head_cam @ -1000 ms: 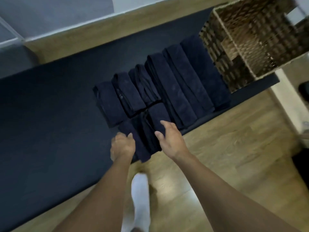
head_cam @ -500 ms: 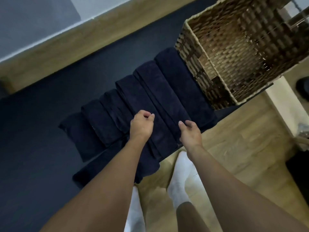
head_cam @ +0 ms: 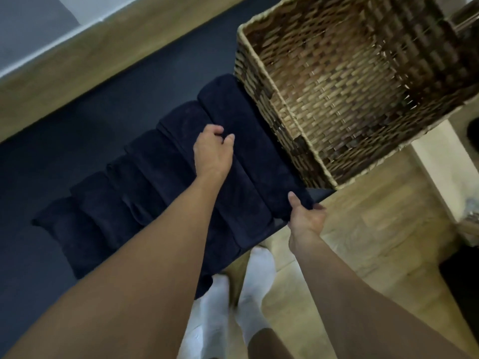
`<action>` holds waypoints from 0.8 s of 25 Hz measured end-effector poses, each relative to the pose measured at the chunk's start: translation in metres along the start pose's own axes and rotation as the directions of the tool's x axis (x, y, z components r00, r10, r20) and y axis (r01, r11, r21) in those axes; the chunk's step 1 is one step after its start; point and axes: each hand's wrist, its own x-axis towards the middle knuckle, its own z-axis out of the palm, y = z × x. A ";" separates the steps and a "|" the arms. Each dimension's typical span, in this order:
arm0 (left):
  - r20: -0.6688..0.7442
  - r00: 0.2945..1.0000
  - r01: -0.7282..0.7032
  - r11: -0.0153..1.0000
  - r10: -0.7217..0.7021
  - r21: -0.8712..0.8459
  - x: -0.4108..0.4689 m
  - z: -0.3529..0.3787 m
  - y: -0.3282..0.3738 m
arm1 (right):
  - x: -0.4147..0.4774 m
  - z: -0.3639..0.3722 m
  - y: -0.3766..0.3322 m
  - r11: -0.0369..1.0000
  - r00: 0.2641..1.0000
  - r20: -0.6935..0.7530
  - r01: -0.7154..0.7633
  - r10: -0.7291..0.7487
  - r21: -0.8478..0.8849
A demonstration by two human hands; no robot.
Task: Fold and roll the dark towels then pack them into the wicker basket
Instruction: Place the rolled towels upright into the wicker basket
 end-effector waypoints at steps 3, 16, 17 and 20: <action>-0.040 0.996 -0.078 0.991 0.083 0.110 0.037 0.006 0.031 | 0.020 0.001 0.001 0.993 0.993 0.022 -0.119 0.119 0.020; 0.198 0.977 -0.018 0.898 -0.078 0.439 0.139 0.010 0.081 | 0.035 -0.004 -0.005 0.852 0.898 0.346 -0.391 0.271 0.348; 0.200 0.978 -0.023 0.915 -0.063 0.402 0.137 0.009 0.080 | 0.033 -0.006 -0.007 0.853 0.898 0.350 -0.388 0.266 0.349; 0.182 0.983 -0.021 0.963 -0.030 0.269 0.132 -0.001 0.085 | 0.022 -0.014 -0.014 0.856 0.894 0.372 -0.382 0.248 0.349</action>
